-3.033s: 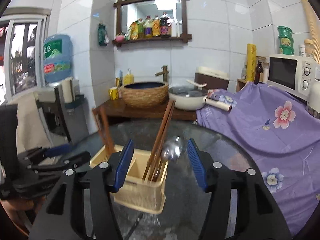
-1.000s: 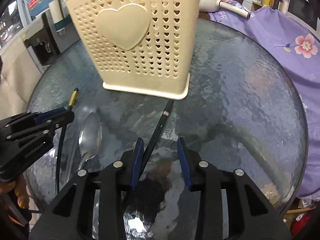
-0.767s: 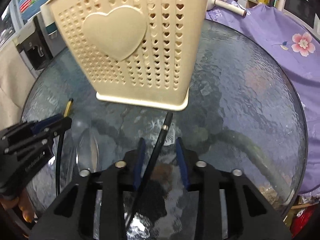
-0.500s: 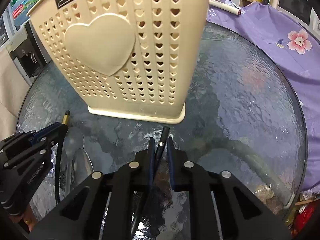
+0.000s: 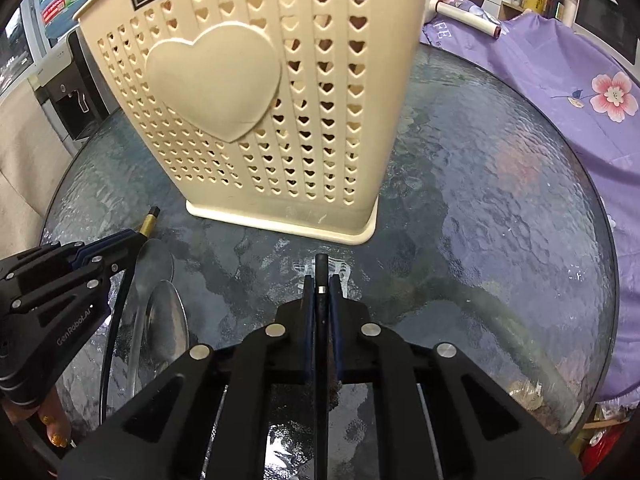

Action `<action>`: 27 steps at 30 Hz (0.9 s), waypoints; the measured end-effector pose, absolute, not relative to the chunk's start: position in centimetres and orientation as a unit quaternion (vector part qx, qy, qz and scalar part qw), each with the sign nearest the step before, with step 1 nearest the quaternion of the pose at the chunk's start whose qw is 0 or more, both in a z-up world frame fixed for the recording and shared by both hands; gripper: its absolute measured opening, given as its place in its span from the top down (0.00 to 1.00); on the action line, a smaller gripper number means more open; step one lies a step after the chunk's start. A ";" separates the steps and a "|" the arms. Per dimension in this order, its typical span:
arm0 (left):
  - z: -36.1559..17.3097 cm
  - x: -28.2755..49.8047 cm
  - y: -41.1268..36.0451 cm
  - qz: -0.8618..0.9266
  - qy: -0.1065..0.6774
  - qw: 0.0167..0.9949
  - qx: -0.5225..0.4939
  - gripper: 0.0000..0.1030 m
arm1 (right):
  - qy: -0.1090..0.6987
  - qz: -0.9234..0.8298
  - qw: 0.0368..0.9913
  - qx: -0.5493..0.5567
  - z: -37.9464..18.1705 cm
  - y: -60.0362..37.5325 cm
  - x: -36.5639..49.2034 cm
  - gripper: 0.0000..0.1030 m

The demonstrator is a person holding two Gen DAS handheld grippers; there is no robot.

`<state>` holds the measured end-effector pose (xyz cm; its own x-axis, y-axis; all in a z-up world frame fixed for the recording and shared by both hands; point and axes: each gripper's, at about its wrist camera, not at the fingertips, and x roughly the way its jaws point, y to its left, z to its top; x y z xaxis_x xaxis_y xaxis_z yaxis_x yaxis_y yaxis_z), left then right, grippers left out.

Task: Organize utensils
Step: 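Close the left tool on a black gold-tipped chopstick while the right tool grips another black chopstick, then lift both black chopsticks upright and carry them above the cream holder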

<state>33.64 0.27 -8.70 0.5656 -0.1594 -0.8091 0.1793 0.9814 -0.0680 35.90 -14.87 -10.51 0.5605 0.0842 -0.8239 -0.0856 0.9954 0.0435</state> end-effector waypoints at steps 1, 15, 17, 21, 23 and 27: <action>-8.7 33.7 0.3 -0.096 0.456 0.885 0.009 0.92 | 0.465 0.051 0.884 0.001 -10.6 -14.5 35.6 0.92; -6.3 33.7 1.1 -0.105 0.431 0.896 -0.015 0.93 | 0.423 0.085 0.902 0.013 -8.7 -14.3 33.4 0.92; -5.5 33.3 1.3 -0.107 0.422 0.900 -0.020 0.93 | 0.416 0.095 0.904 0.020 -8.1 -14.6 33.0 0.92; -3.4 32.6 1.7 -0.110 0.398 0.911 -0.023 0.93 | 0.398 0.121 0.908 0.046 -6.3 -15.2 32.3 0.92; -2.3 32.3 1.8 -0.113 0.387 0.915 -0.027 0.93 | 0.378 0.133 0.915 0.052 -4.9 -15.5 31.6 0.92; -0.2 31.5 2.1 -0.122 0.364 0.923 -0.036 0.93 | 0.350 0.159 0.920 0.073 -2.1 -16.1 30.2 0.92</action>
<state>31.53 2.11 -0.24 0.7055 -0.2505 -0.6629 0.1980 0.9679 -0.1551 30.22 -16.14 -2.12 0.7047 0.3432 -0.6209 -0.2415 0.9390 0.2449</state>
